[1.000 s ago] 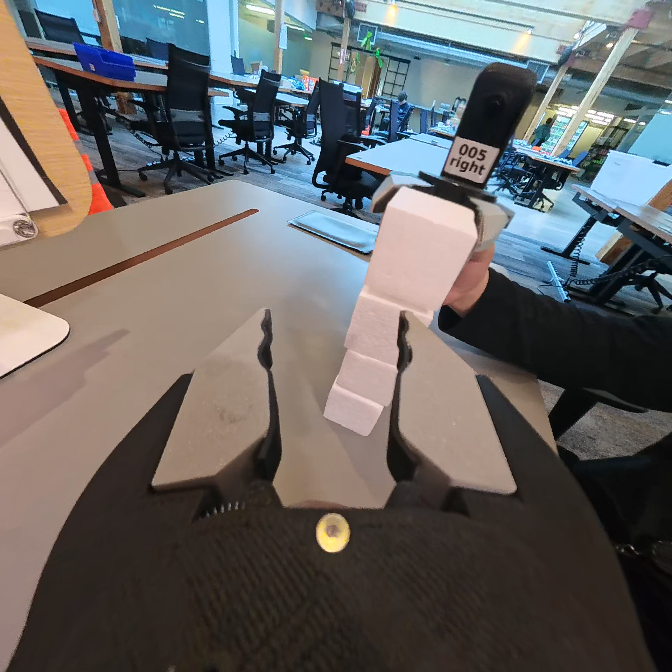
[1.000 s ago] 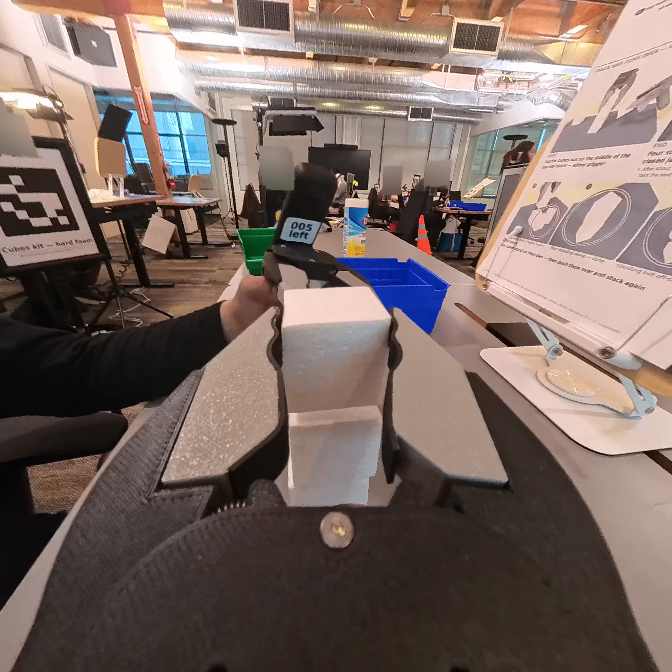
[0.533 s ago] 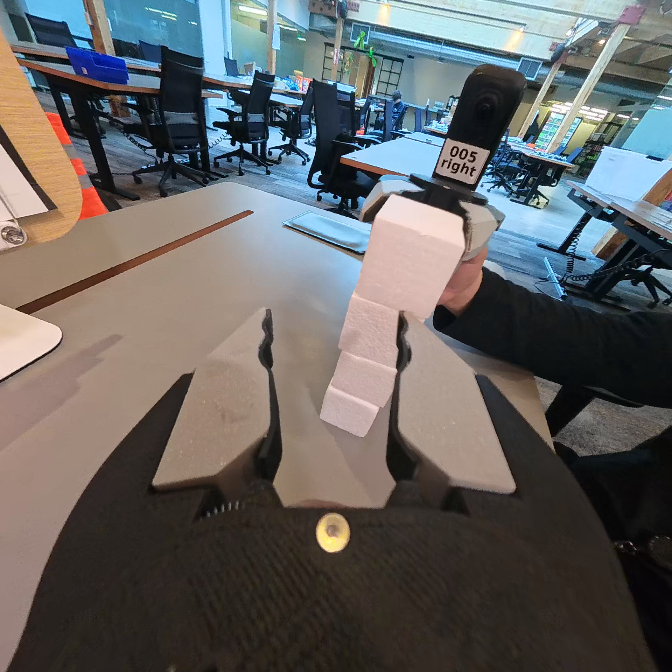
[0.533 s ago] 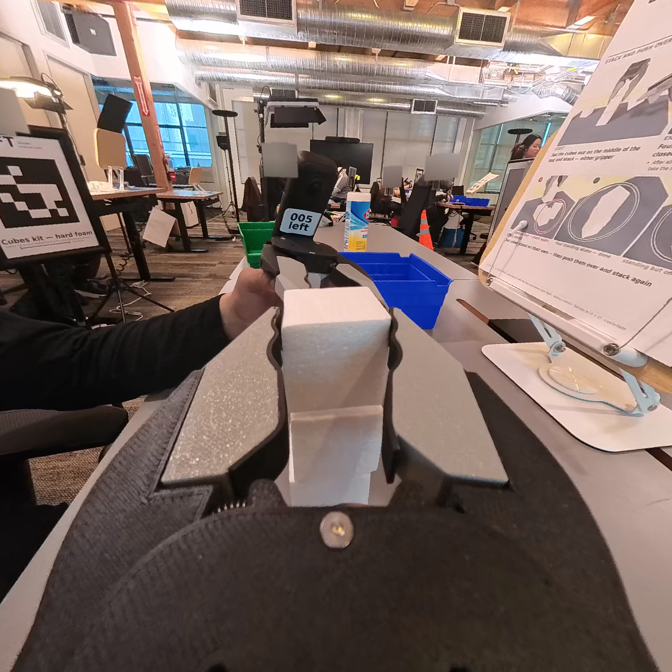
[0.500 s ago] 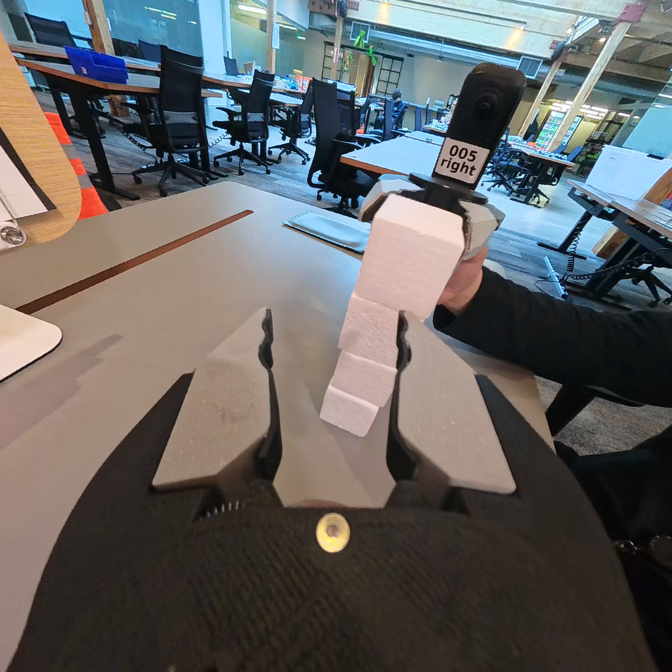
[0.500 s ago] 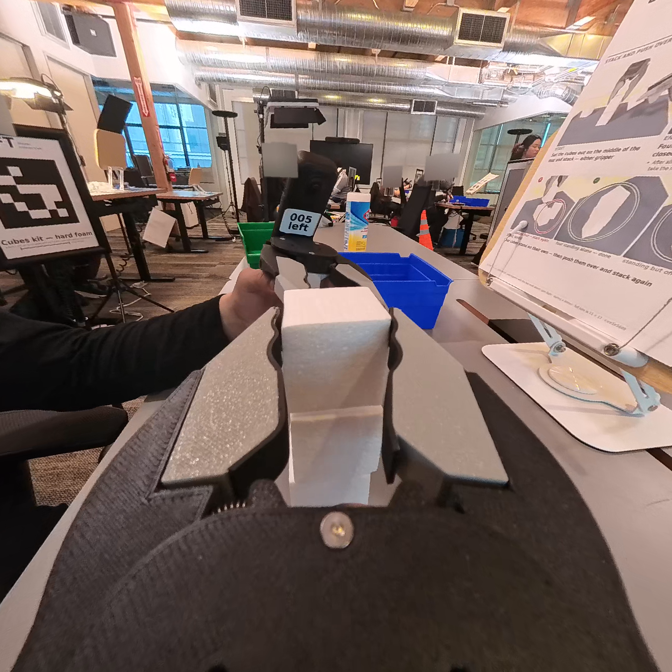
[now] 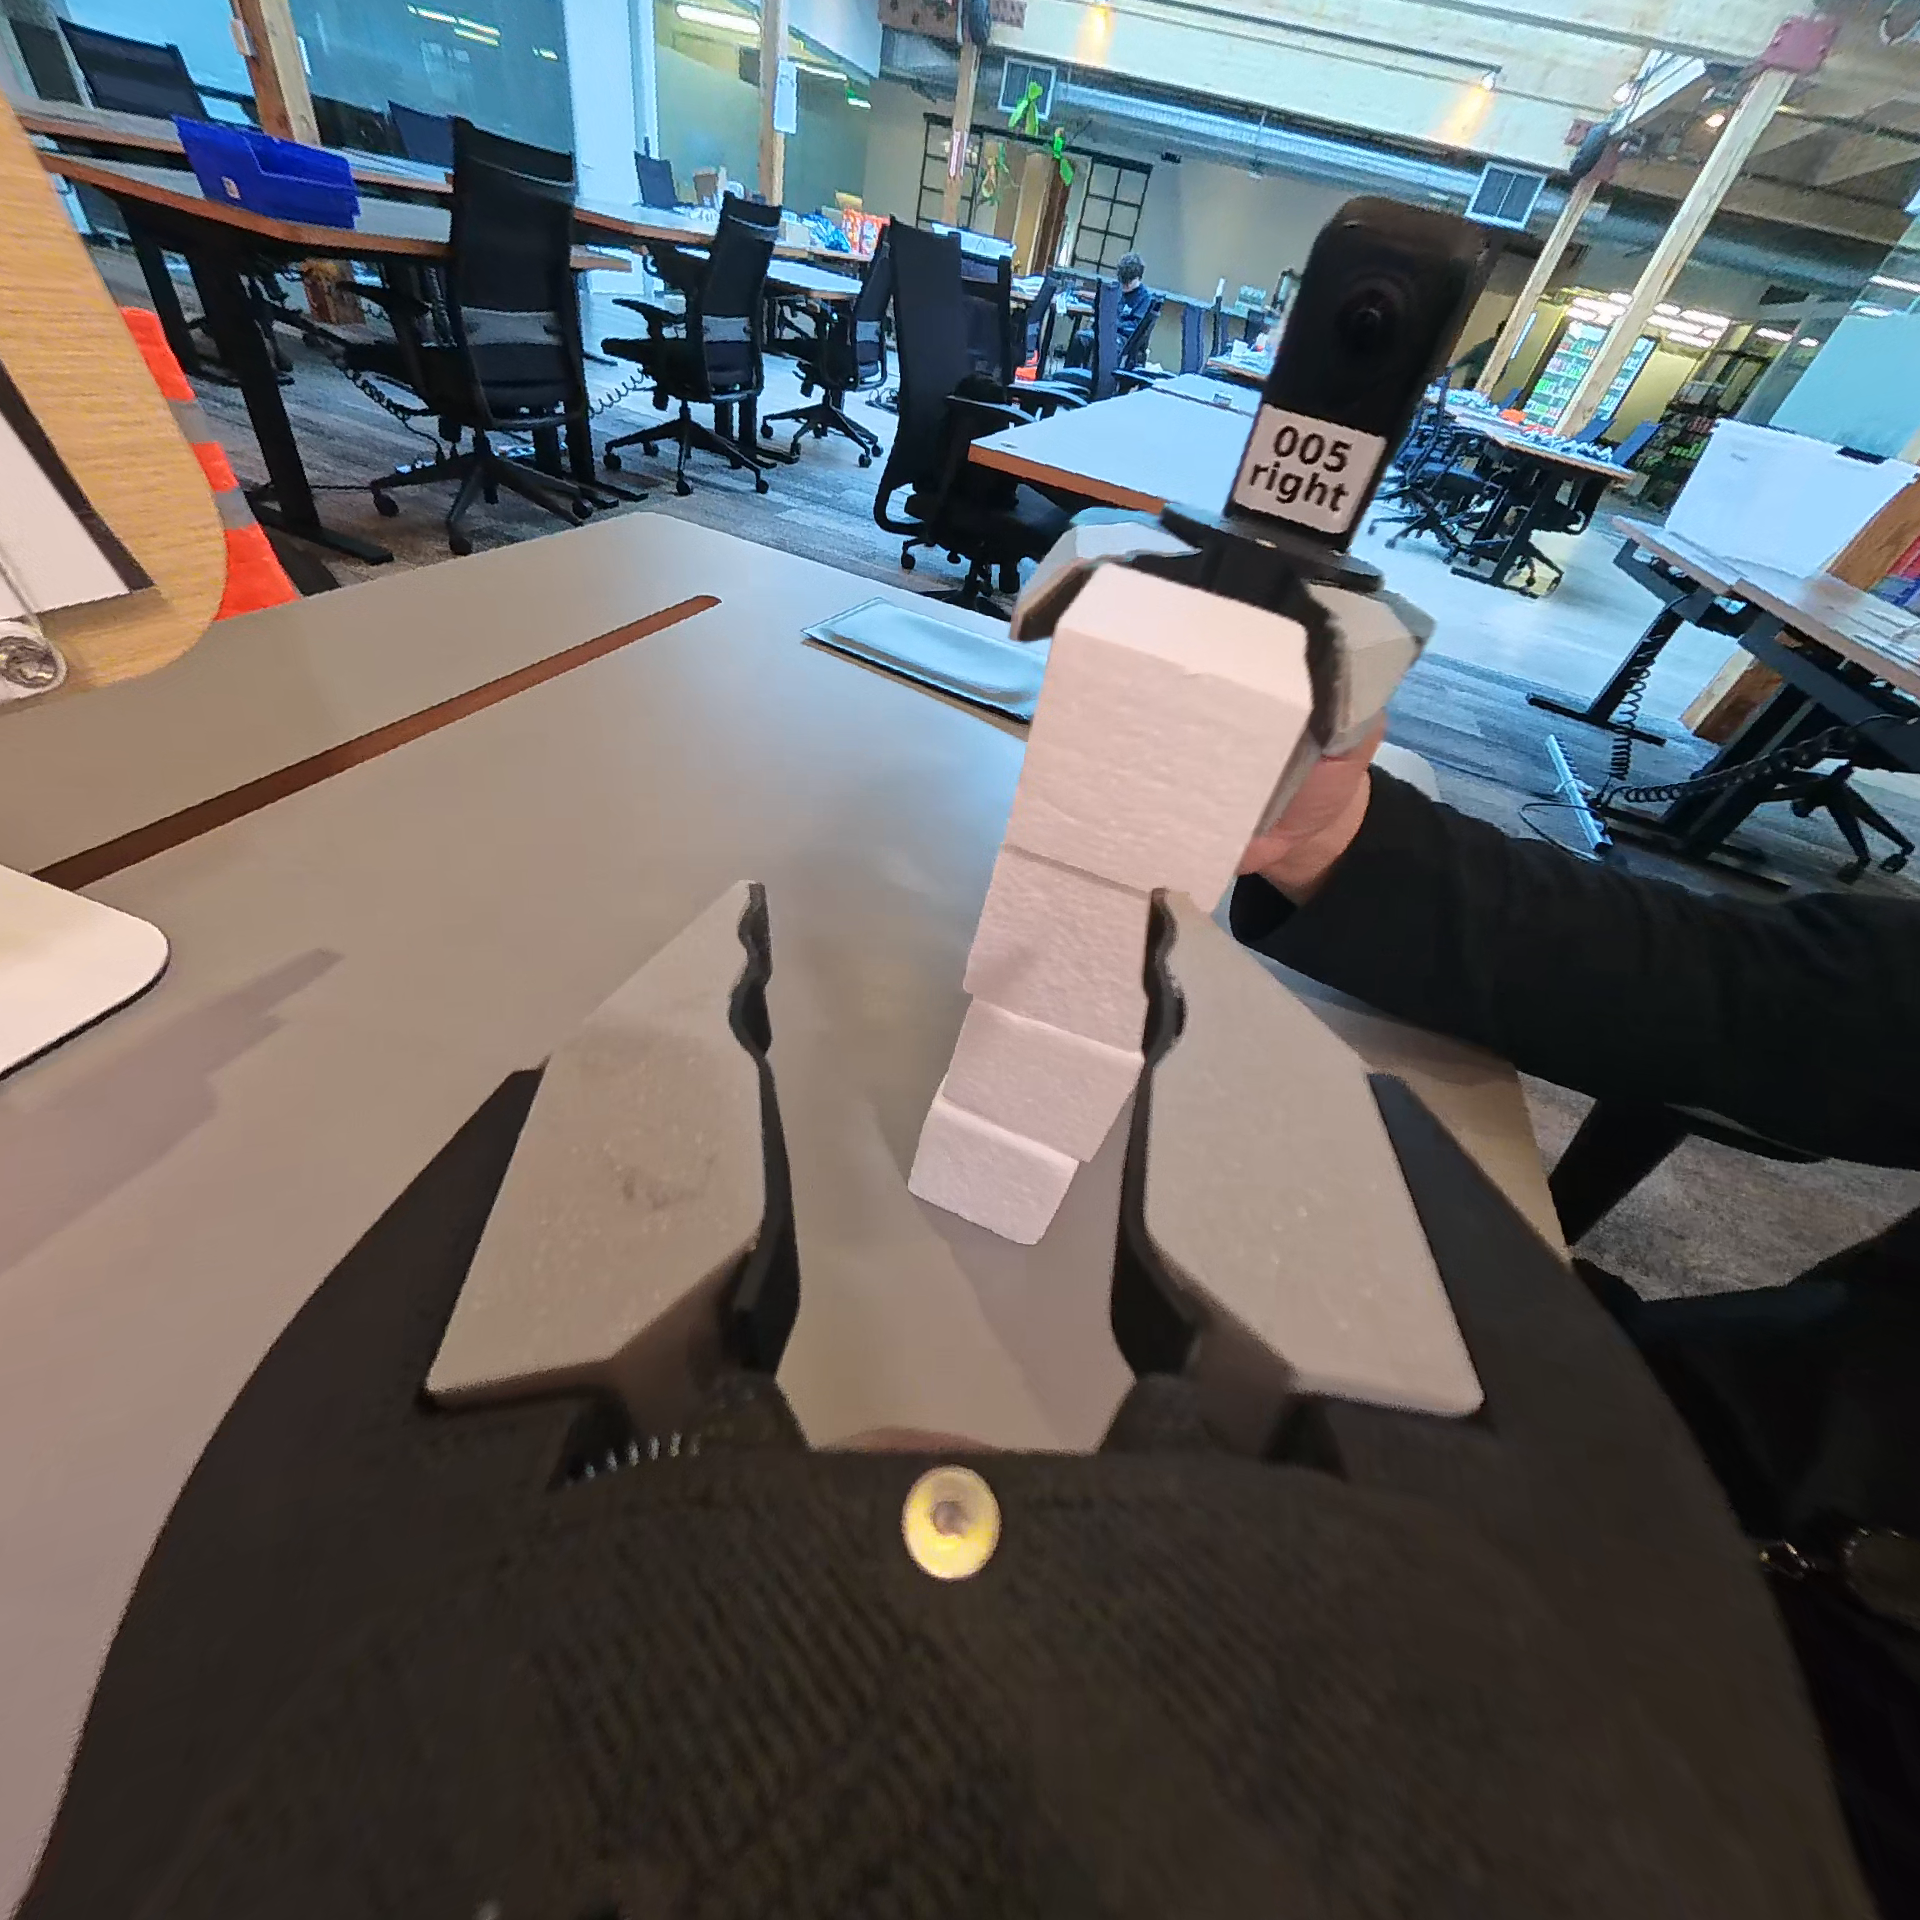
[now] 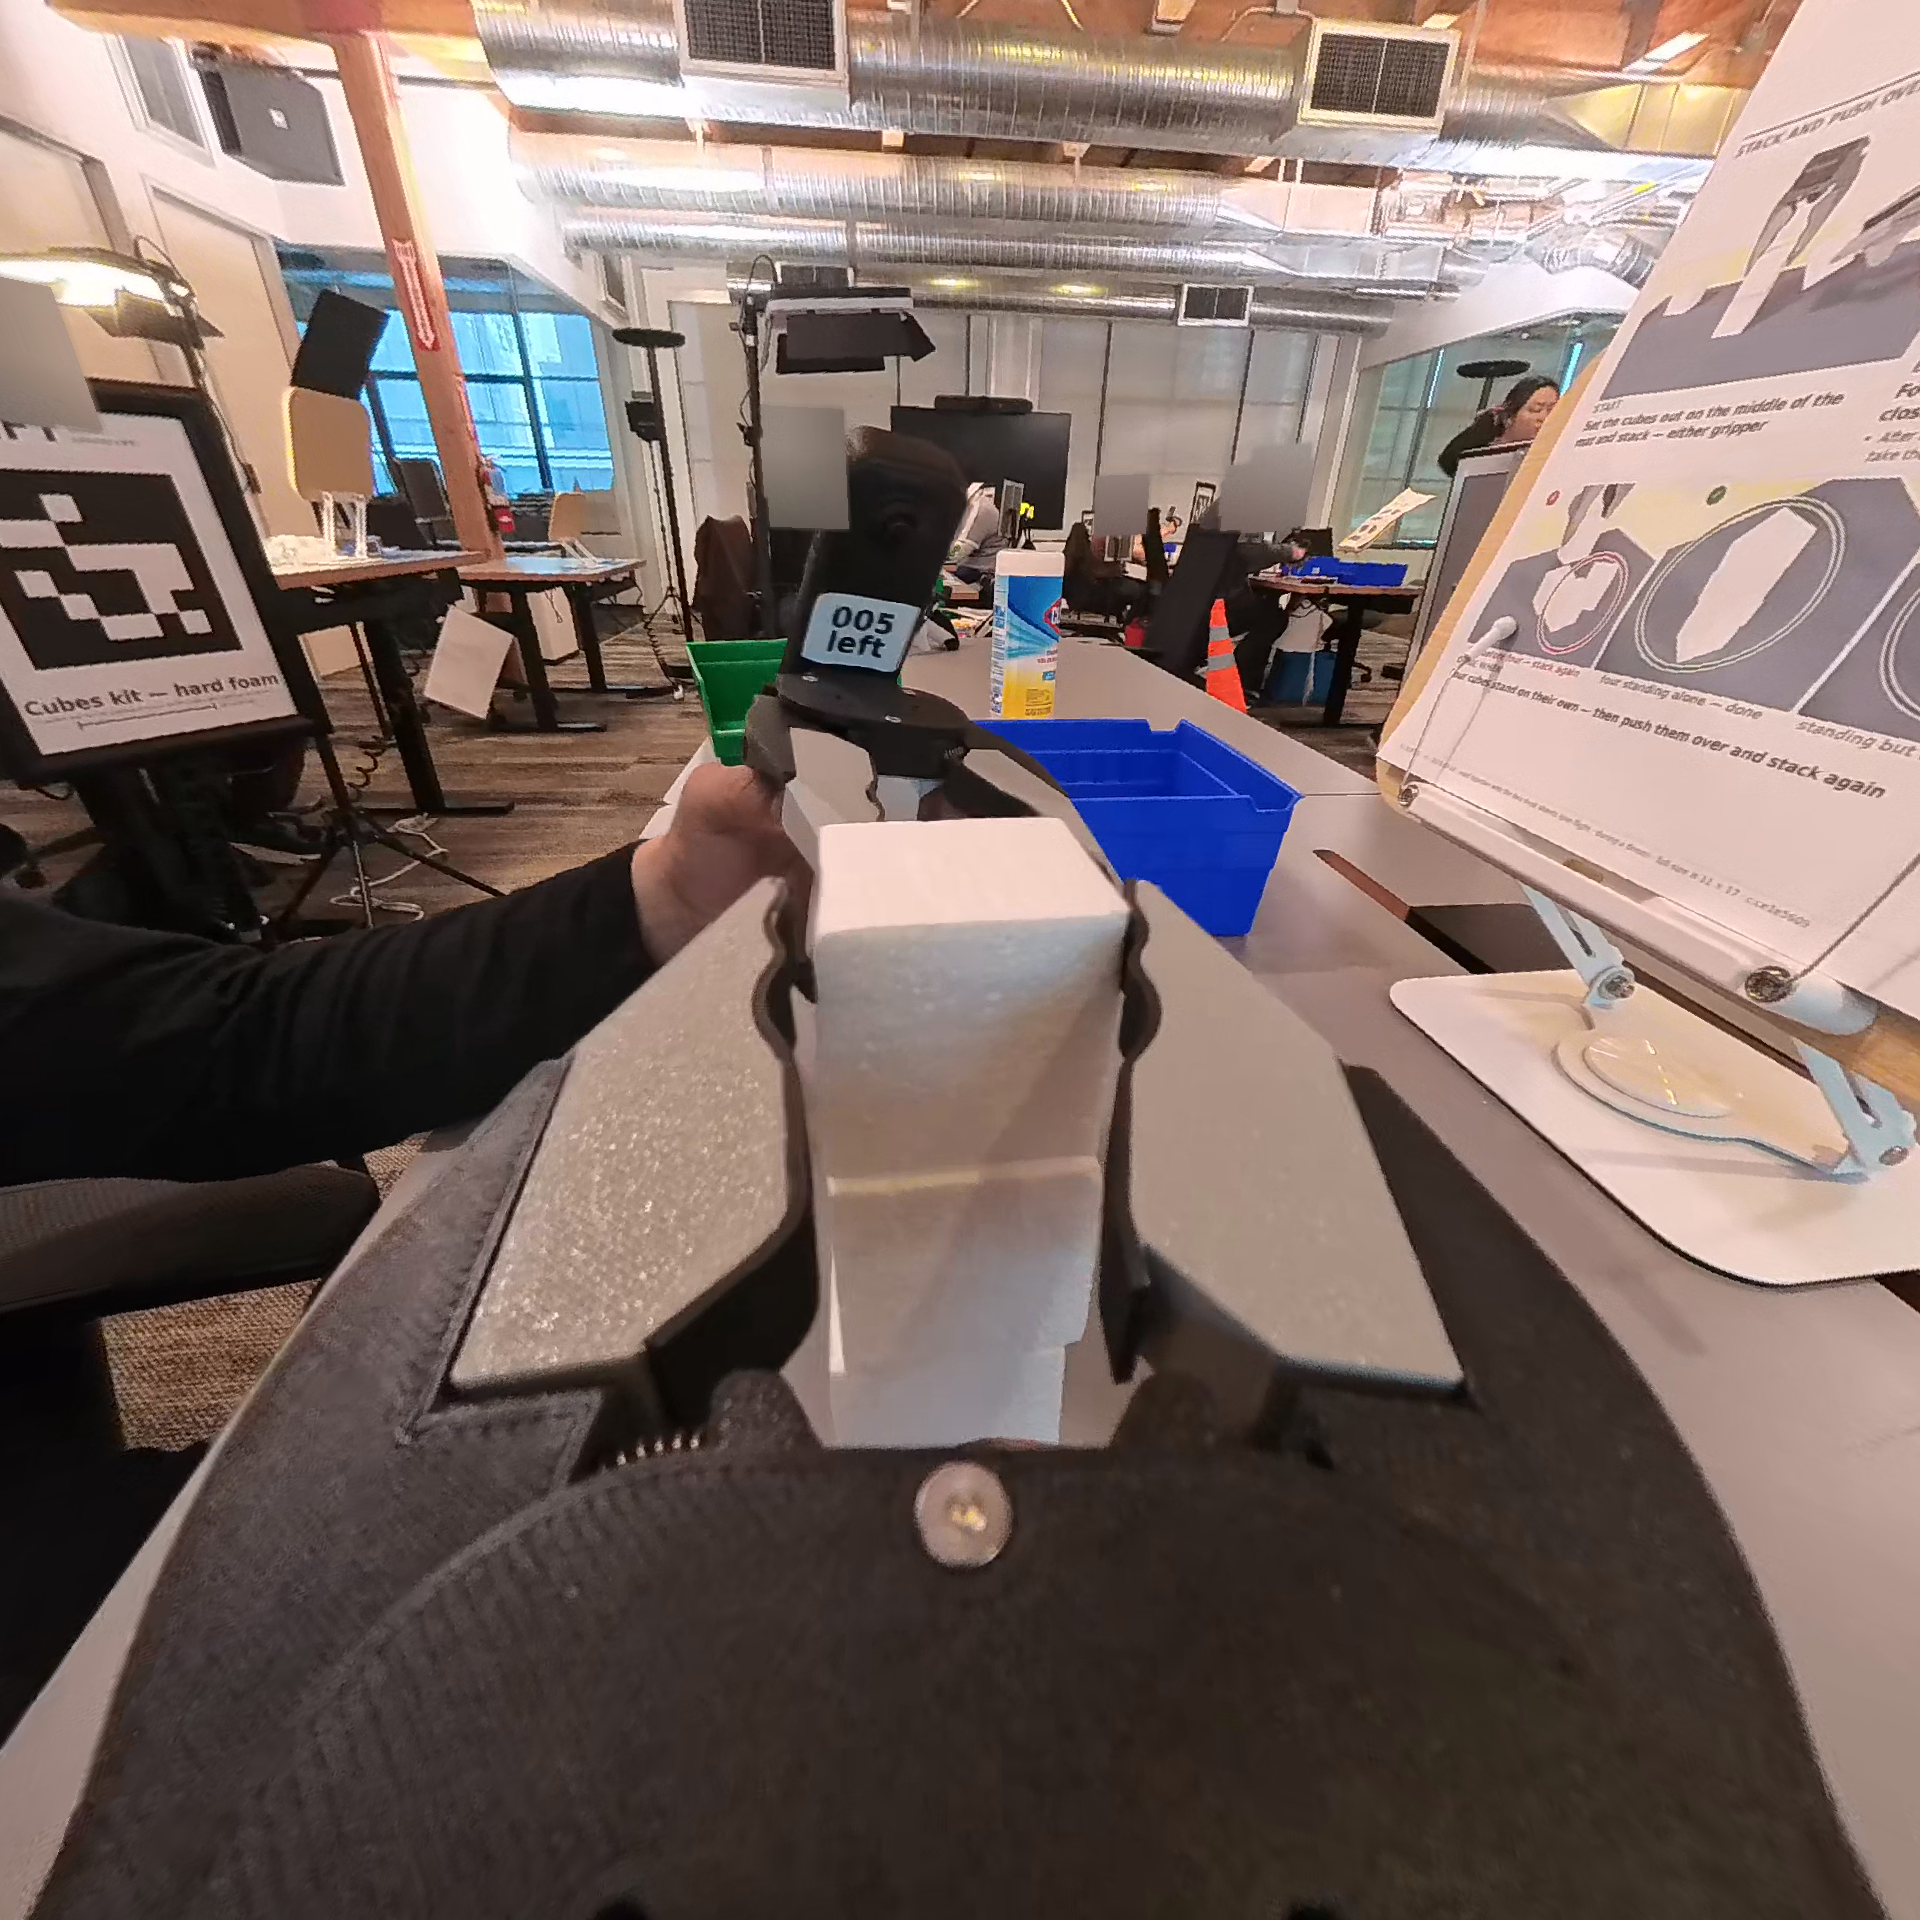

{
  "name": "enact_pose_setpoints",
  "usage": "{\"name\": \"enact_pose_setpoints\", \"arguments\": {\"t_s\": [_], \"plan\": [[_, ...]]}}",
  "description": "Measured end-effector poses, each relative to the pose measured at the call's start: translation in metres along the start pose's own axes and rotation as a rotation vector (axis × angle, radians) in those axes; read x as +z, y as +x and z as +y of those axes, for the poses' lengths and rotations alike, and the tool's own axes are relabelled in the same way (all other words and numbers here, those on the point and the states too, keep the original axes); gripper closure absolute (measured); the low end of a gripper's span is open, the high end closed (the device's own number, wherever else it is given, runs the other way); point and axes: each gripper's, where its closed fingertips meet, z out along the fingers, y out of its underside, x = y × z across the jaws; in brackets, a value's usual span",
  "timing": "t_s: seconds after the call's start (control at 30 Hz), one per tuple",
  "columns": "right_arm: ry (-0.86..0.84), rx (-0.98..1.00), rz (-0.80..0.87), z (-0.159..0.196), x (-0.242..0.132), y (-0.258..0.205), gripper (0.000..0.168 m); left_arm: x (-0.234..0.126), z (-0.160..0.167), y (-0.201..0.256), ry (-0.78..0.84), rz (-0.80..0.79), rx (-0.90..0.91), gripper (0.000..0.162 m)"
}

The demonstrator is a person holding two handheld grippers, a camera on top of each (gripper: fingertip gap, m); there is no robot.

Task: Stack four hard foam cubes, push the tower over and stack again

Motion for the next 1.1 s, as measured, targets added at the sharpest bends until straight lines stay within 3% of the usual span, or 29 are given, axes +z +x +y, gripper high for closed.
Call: {"name": "enact_pose_setpoints", "arguments": {"t_s": [0.23, 0.37, 0.47, 0.57, 0.67, 0.73, 0.9, 1.1], "plan": [[0.053, -0.007, 0.022, -0.014, -0.009, -0.001, 0.087, -0.002, 0.001, -0.01, 0.014, -0.017, -0.051, 0.081], [0.114, -0.043, 0.141, -0.032, -0.035, 0.015, 0.082, -0.006, -0.002, -0.021, 0.039, -0.065, -0.069, 0.074], [0.123, -0.105, 0.5, -0.04, -0.077, 0.064, 0.08, -0.013, -0.006, -0.036, 0.068, -0.146, -0.077, 0.067], [0.019, -0.191, 0.908, -0.028, -0.131, 0.111, 0.078, -0.02, -0.005, -0.055, 0.078, -0.262, -0.057, 0.066], [-0.115, -0.242, 1.122, -0.008, -0.161, 0.134, 0.07, -0.028, -0.005, -0.074, 0.074, -0.406, 0.014, 0.067], [-0.162, -0.245, 1.178, 0.002, -0.168, 0.141, 0.066, -0.034, -0.009, -0.08, 0.094, -0.467, 0.047, 0.067], [-0.229, -0.238, 1.292, 0.016, -0.181, 0.15, 0.069, -0.04, -0.019, -0.079, 0.192, -0.494, 0.052, 0.09], [-0.172, -0.178, 1.3, 0.02, -0.17, 0.147, 0.06, -0.035, 0.003, -0.087, 0.132, -0.499, 0.013, 0.091]]}}
